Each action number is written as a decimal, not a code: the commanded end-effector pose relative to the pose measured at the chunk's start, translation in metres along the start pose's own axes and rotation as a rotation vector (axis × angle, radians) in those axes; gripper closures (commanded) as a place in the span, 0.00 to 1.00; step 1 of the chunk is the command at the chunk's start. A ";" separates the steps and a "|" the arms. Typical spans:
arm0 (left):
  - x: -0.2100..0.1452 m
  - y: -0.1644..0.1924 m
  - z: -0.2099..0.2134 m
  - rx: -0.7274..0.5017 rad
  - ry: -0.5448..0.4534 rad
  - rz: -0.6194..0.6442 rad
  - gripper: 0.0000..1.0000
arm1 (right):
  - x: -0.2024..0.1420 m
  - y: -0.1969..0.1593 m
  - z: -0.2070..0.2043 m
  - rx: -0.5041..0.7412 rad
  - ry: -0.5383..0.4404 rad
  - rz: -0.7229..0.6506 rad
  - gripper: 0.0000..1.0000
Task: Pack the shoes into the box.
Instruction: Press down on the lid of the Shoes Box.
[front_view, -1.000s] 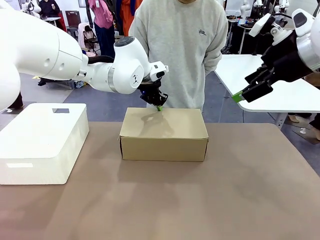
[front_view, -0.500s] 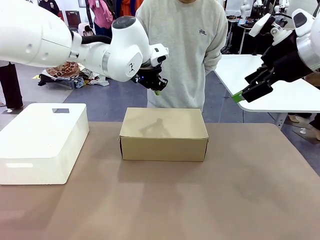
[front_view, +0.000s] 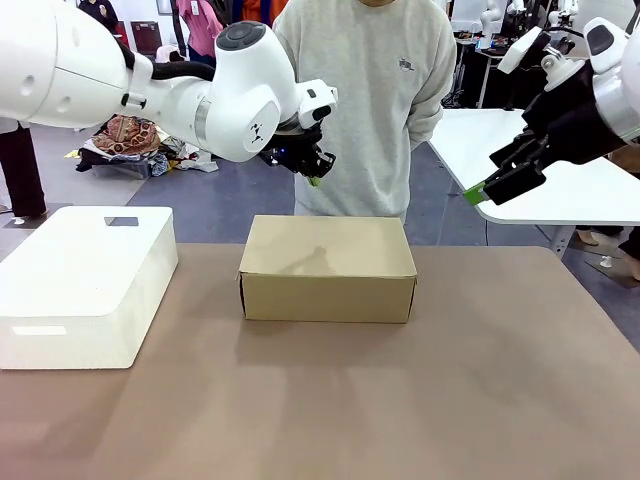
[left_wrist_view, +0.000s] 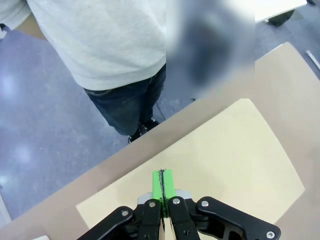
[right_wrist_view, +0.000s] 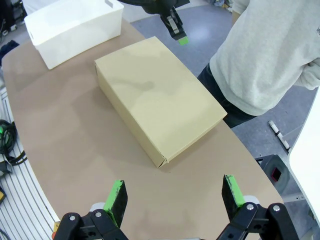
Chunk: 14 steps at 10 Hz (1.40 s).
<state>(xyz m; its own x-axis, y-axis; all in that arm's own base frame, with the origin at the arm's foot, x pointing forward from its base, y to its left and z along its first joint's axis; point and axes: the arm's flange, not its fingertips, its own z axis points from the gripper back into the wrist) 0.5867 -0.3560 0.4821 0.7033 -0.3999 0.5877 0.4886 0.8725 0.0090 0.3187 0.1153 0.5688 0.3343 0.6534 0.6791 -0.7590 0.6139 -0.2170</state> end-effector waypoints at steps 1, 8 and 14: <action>0.005 0.002 -0.003 0.005 0.007 0.003 1.00 | 0.000 -0.001 0.001 -0.005 0.005 0.006 0.00; -0.006 -0.001 0.017 0.016 0.032 -0.024 1.00 | 0.000 -0.001 0.001 -0.005 0.005 0.006 0.00; -0.072 -0.007 0.111 0.015 0.141 -0.070 0.13 | 0.000 -0.001 0.001 -0.005 0.005 0.006 0.00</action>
<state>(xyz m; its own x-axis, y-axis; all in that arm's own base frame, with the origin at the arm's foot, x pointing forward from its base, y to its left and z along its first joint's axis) 0.4917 -0.3188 0.5318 0.7429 -0.4859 0.4604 0.5114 0.8558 0.0778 0.3187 0.1153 0.5686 0.3346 0.6536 0.6789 -0.7591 0.6138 -0.2168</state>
